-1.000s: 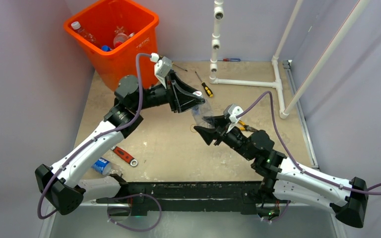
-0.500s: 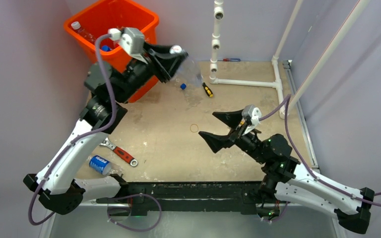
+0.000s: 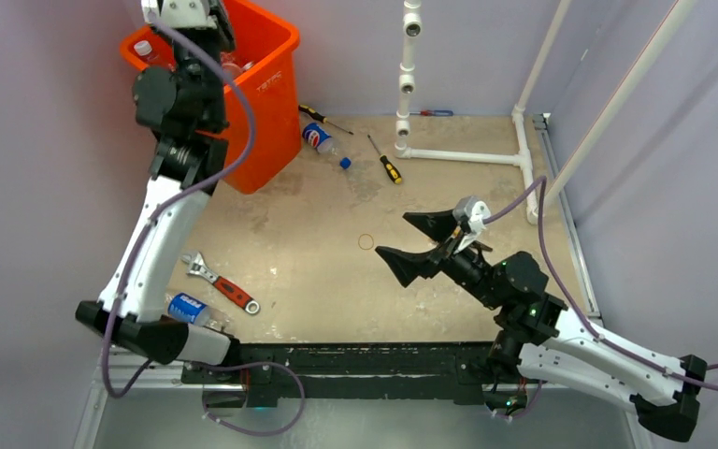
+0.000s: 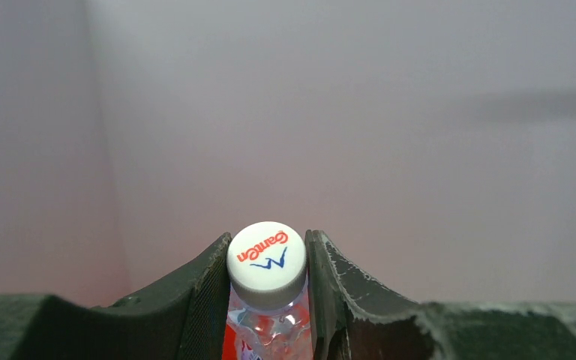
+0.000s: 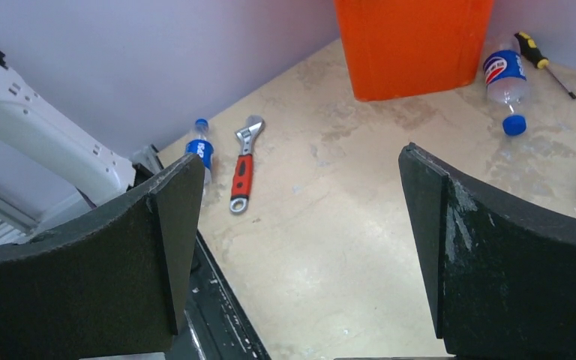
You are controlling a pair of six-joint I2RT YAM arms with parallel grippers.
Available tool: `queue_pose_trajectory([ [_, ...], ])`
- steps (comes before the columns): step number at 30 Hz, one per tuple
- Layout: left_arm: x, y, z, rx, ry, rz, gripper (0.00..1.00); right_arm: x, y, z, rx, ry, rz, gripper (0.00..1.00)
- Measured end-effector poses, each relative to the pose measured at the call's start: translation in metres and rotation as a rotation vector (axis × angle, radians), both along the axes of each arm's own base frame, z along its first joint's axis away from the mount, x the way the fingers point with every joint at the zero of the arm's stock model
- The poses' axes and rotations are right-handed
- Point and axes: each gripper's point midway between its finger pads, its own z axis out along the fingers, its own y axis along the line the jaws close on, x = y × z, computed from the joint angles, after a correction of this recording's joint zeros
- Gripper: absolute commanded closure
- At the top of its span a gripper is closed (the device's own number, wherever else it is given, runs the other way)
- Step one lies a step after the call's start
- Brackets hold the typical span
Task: Put the plastic bottles in the bin
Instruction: Place the plastic bottle in the trash bin.
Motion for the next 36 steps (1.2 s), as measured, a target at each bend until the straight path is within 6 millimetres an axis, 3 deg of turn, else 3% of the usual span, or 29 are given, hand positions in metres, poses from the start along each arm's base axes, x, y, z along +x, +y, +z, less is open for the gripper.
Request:
queue_pose_trajectory([
  [3,0.048,0.031,-0.027,0.004,0.053,0.117,1.0,0.003,0.007,-0.009,-0.029,0.021,0.006,0.01],
  [7,0.105,0.057,-0.058,-0.014,0.103,0.16,1.0,0.002,0.014,-0.019,-0.053,0.051,0.03,0.01],
  [12,0.154,0.075,-0.07,-0.093,0.079,0.126,1.0,-0.001,0.015,-0.016,-0.031,0.064,0.048,0.01],
  [17,0.191,0.079,-0.098,-0.182,0.066,0.036,1.0,-0.002,0.018,-0.023,-0.04,0.071,0.06,0.01],
  [25,0.252,0.066,-0.189,-0.227,0.199,-0.052,1.0,0.0,0.023,-0.044,-0.062,0.093,0.069,0.01],
  [30,0.256,0.057,-0.195,-0.224,0.218,-0.093,0.99,0.0,0.024,-0.052,-0.071,0.108,0.07,0.01],
  [33,0.256,0.056,-0.198,-0.231,0.224,-0.104,0.47,-0.001,0.022,-0.05,-0.064,0.105,0.069,0.01],
  [35,0.255,0.055,-0.198,-0.237,0.224,-0.111,0.18,-0.002,0.021,-0.047,-0.056,0.1,0.069,0.01],
  [36,0.254,0.054,-0.198,-0.244,0.223,-0.118,0.12,-0.002,0.02,-0.046,-0.053,0.098,0.068,0.01],
])
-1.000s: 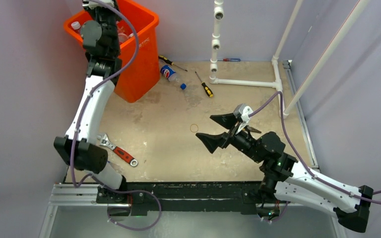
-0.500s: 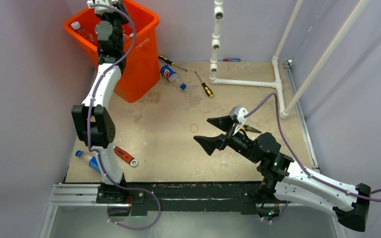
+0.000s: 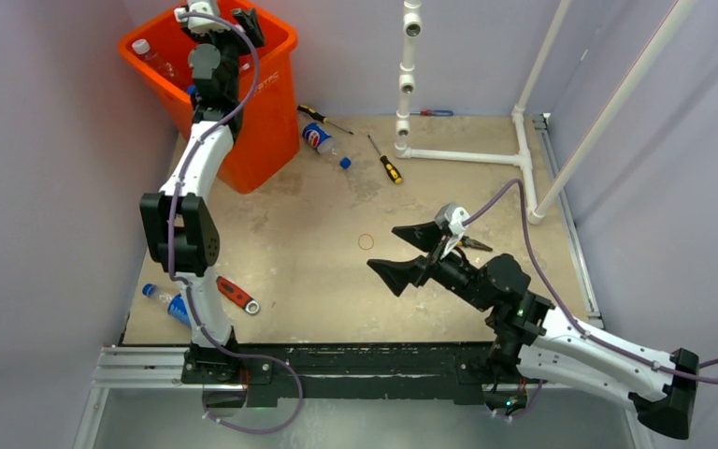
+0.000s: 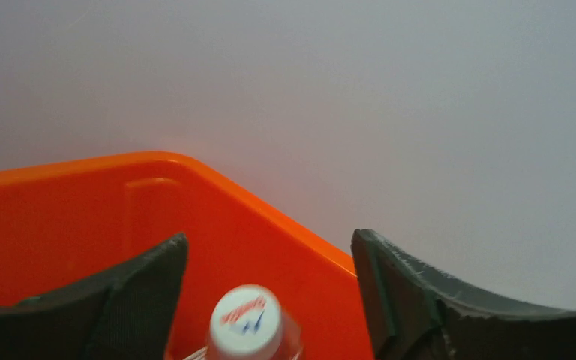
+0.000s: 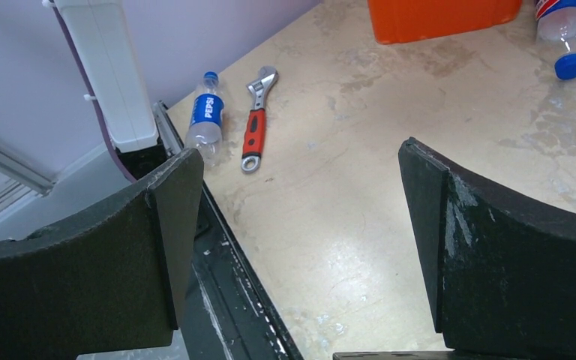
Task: Put the plastic bottles in the bin
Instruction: Place the plastic bottle in the trash bin, then pick up the plastic bottle at the center of the board.
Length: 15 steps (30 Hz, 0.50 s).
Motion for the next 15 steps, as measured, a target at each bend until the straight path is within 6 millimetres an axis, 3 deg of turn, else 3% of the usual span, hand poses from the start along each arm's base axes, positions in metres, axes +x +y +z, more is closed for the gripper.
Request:
queue_pose_trajectory([
  [5,-0.004,-0.002,0.002,-0.041,0.004,-0.021,0.05,0.0,-0.004,0.003,0.008,-0.002,-0.012,0.01],
  [8,-0.012,0.0,0.015,-0.055,-0.004,-0.024,0.03,0.002,-0.006,0.001,0.004,0.003,-0.027,0.01],
  [11,-0.04,0.002,0.054,-0.083,-0.063,-0.031,0.02,0.005,-0.006,-0.001,-0.003,0.01,-0.043,0.01],
  [13,-0.07,0.003,0.089,-0.102,-0.121,-0.038,0.02,0.009,-0.005,-0.005,-0.011,0.019,-0.059,0.01],
  [15,-0.114,0.002,0.127,-0.126,-0.187,-0.051,0.02,0.015,-0.003,-0.007,-0.014,0.042,-0.08,0.01],
])
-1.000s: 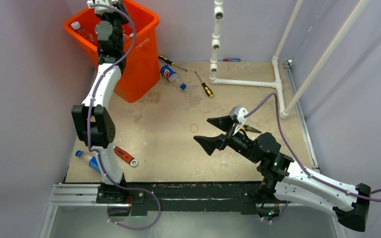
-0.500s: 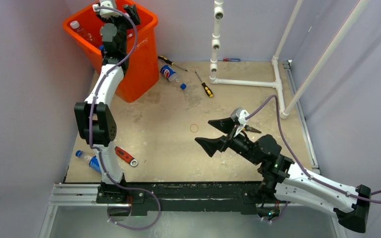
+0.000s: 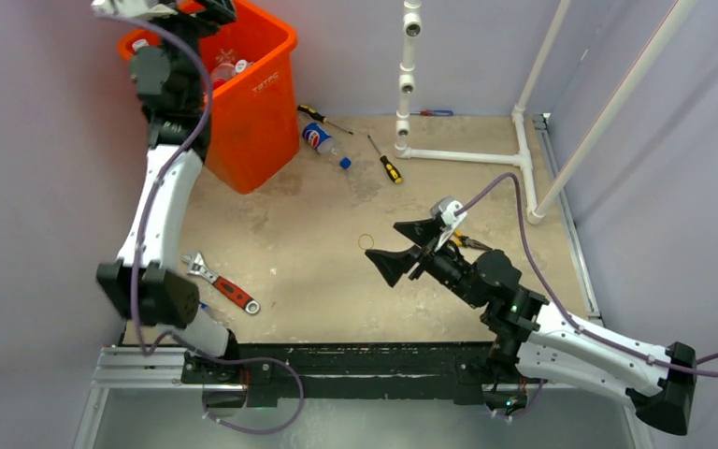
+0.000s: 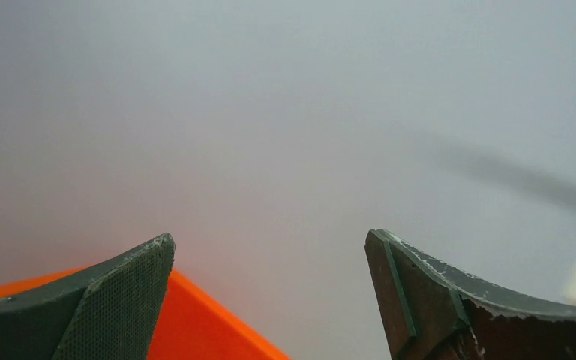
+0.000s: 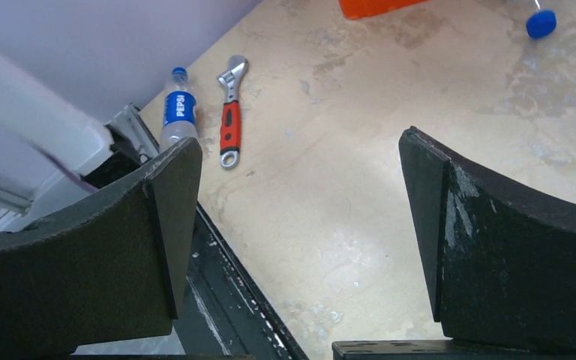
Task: Put the plastic bottles in the bin
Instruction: Pick up the plastic bottle at the center of the board.
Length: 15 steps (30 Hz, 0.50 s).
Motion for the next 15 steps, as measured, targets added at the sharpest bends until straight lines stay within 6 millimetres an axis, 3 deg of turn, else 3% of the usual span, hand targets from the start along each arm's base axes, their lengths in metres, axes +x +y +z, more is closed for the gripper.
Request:
queue_pose_trajectory([
  [2,-0.056,-0.006,0.037,-0.025,-0.071,-0.032,0.02,0.009,0.004,-0.004,-0.004,0.033,-0.034,0.01],
  [4,-0.107,-0.018,0.059,-0.047,-0.119,-0.086,0.01,0.02,0.008,-0.011,-0.012,0.068,-0.078,0.01],
  [7,-0.182,-0.043,0.055,-0.064,-0.104,-0.204,0.01,0.041,0.019,-0.027,-0.042,0.129,-0.156,0.04],
  [8,-0.187,-0.044,0.052,-0.065,-0.097,-0.213,0.01,0.048,0.023,-0.033,-0.055,0.147,-0.18,0.05],
  [10,-0.208,-0.042,0.025,-0.078,-0.04,-0.229,0.01,0.063,0.031,-0.054,-0.092,0.183,-0.238,0.07],
  [15,-0.214,-0.045,-0.096,-0.087,0.266,-0.252,0.01,0.099,0.037,-0.113,-0.176,0.243,-0.371,0.21],
])
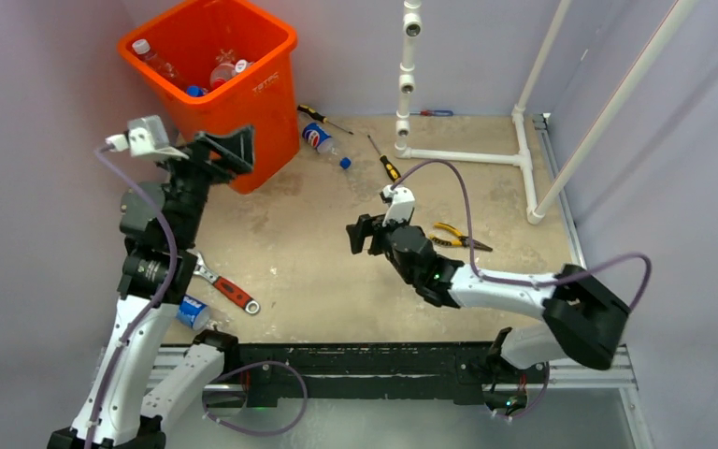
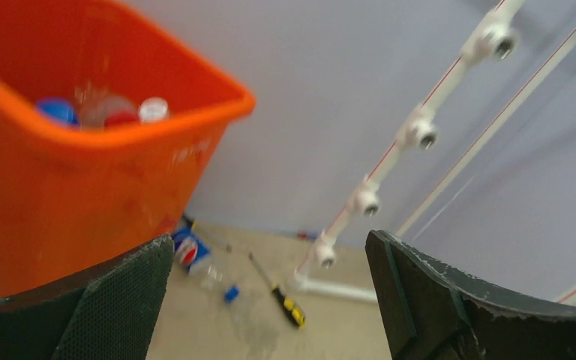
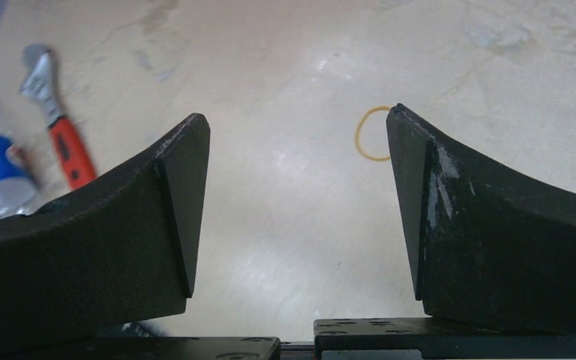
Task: Put the plastic bottles in the bin
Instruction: Pick up the plastic bottle at the center of the board.
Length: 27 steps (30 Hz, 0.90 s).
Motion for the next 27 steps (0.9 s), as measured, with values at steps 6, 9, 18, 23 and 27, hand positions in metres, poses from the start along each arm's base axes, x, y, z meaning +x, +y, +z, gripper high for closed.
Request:
queue_pose_trajectory([
  [6,-0.018,-0.012,-0.096,0.029,0.256,-0.082,0.01,0.061,-0.01,-0.06,-0.059,0.06,-0.127,0.2],
  [9,-0.034,-0.017,-0.122,0.022,0.292,-0.121,0.01,0.099,-0.002,-0.065,-0.063,0.058,-0.152,0.14],
  [18,-0.043,-0.037,-0.206,0.017,0.471,-0.236,0.06,0.197,0.023,-0.087,-0.144,-0.003,-0.135,0.14],
  [23,-0.046,-0.04,-0.214,0.043,0.498,-0.259,0.06,0.22,0.023,-0.125,-0.226,0.035,-0.089,0.13],
  [27,-0.048,-0.04,-0.212,0.066,0.482,-0.265,0.06,0.229,0.027,-0.131,-0.241,0.048,-0.057,0.1],
])
